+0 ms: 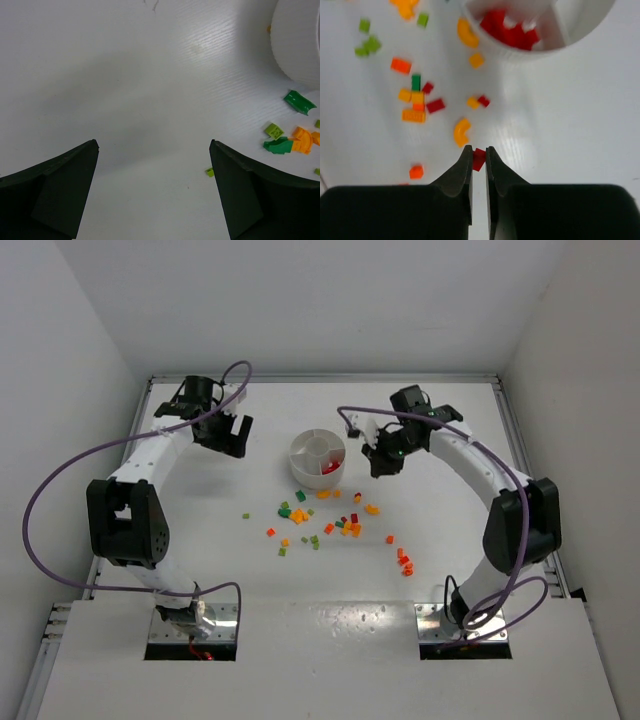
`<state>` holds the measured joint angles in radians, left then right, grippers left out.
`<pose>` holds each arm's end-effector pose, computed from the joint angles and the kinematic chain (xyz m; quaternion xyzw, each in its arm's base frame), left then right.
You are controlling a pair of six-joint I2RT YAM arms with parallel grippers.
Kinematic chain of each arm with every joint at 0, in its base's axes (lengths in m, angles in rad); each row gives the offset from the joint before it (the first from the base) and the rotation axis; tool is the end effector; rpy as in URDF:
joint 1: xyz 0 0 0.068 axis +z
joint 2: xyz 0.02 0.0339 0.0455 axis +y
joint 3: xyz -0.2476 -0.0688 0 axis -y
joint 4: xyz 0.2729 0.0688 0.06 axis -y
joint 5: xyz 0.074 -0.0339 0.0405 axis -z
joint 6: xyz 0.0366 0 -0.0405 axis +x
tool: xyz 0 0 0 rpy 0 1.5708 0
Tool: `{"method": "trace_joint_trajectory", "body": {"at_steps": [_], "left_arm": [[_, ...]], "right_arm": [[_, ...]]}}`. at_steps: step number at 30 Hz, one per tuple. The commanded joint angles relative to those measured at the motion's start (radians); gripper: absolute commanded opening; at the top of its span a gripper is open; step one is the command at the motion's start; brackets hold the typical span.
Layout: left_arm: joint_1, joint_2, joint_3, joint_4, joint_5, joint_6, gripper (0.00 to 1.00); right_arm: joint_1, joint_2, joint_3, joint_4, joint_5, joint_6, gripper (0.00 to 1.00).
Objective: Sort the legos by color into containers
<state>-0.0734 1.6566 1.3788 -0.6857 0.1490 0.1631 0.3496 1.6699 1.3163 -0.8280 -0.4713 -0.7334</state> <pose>0.3816 -0.0335 0.2526 0.1344 0.9423 -0.0576 0.3011 0.3342 0.1395 0.2230 -0.5304 0.7943 0.1890 0.2283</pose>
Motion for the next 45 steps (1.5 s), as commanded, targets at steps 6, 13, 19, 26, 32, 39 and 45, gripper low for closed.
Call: {"method": "trace_joint_trajectory", "body": {"at_steps": [6, 13, 19, 26, 32, 39, 45], "left_arm": [[0.003, 0.026, 0.045, 0.025, 0.0, -0.048, 1.0], [0.003, 0.055, 0.063, 0.025, 0.009, -0.048, 1.0], [0.003, 0.065, 0.072, 0.025, 0.009, -0.057, 1.0], [0.003, 0.065, 0.082, 0.025, 0.009, -0.057, 1.0], [0.023, 0.065, 0.091, 0.025, -0.002, -0.077, 1.0], [0.072, 0.068, 0.091, 0.034, -0.076, -0.132, 1.0], [0.096, 0.054, 0.063, 0.034, -0.086, -0.152, 1.0]], "right_arm": [[0.032, 0.183, 0.29, 0.113, -0.142, 0.37, 0.02], [0.061, 0.284, 0.38, 0.159, -0.142, 0.463, 0.02], [0.083, 0.306, 0.371, 0.198, -0.115, 0.483, 0.06], [0.092, 0.324, 0.371, 0.198, -0.07, 0.503, 0.4], [0.092, 0.288, 0.336, 0.227, -0.035, 0.536, 0.44], [0.055, 0.087, 0.089, 0.175, 0.052, 0.415, 0.35], [0.08, 0.041, -0.101, 0.11, 0.066, 0.338, 0.31]]}}
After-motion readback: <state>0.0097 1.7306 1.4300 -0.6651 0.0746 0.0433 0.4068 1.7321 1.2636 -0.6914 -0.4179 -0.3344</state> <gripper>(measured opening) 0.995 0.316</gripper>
